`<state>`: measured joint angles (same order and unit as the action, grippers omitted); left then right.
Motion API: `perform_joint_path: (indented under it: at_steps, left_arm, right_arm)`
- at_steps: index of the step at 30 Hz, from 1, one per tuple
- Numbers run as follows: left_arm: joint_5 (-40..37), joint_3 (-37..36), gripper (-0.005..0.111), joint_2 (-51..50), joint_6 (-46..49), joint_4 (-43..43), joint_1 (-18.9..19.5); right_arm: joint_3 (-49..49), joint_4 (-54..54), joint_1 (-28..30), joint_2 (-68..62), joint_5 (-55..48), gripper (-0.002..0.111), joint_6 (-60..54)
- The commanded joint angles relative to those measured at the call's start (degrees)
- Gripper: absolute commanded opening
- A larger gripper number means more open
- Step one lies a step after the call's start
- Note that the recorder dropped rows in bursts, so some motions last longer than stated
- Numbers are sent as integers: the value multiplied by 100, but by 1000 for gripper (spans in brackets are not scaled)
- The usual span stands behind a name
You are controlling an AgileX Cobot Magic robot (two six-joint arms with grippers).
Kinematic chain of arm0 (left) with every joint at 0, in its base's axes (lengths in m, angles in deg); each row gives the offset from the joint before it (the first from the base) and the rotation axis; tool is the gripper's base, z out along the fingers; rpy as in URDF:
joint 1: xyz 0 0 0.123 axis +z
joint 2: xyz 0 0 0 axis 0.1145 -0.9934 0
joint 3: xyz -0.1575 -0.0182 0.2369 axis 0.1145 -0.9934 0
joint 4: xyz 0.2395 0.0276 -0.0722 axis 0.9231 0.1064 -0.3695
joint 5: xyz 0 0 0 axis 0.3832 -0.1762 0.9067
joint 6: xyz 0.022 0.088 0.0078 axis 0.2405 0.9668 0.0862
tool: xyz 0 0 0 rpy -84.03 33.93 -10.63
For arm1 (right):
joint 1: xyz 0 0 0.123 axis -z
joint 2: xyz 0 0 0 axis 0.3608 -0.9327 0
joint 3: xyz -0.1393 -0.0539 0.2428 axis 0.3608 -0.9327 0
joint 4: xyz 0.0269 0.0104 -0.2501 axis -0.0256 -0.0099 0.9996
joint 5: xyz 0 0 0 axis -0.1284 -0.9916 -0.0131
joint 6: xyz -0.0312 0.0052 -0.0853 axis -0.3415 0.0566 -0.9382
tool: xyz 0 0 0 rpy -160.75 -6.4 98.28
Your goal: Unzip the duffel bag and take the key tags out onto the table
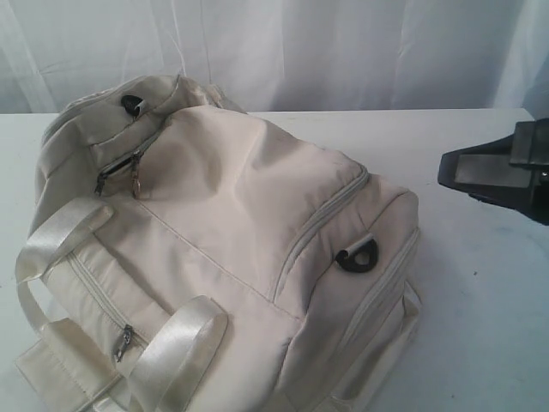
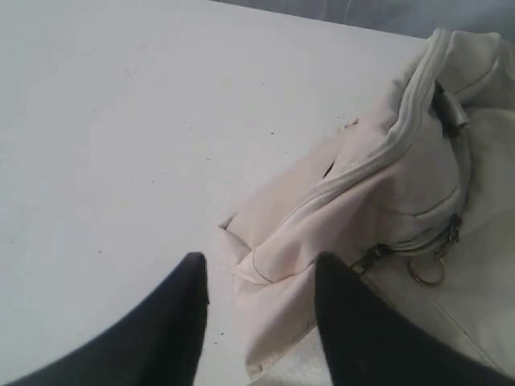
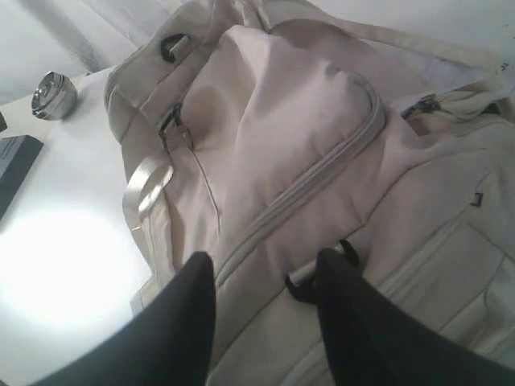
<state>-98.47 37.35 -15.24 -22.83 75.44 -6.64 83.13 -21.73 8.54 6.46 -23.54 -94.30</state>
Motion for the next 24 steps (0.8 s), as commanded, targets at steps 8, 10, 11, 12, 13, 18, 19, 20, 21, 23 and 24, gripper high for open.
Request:
perform_joint_path:
  at_steps: [8,10,11,12,13,18,19,20,21,23,24]
  left_arm:
    - [247,42,75,20,1480,-806,-424]
    - [431,42,75,-40,1893,-860,-610]
    - [504,42,75,-126,1963,-860,-663]
    - [532,42,75,-213,1963,-860,-710]
    - [532,42,75,-281,1963,-871,-719]
    - [686,42,75,-711,2131,-938,-915]
    - [728,51,75,-772,2285,-971,-961]
    - [740,79,75,-827,2439,-982,-998]
    - [756,109,75,-899,2561,-982,-1059]
    - [785,223,75,-1048,2929,-982,-1141]
    - [798,289,75,-1113,3090,-982,-1152]
  right_arm:
    - [25,-91,-2,6,-309,39,509]
    - [25,-91,-2,6,-336,39,509]
    - [25,-67,-2,6,-336,39,509]
    - [25,-67,-2,6,-336,39,509]
    - [25,-67,-2,6,-336,39,509]
    - [25,-40,-2,-28,-341,41,612]
    - [25,-40,-2,-60,-341,43,612]
    - [25,-40,-2,-131,-361,48,612]
    - [25,-40,-2,-214,-400,53,612]
    - [25,-40,-2,-416,-443,66,612]
    - [25,-40,-2,-533,-443,73,612]
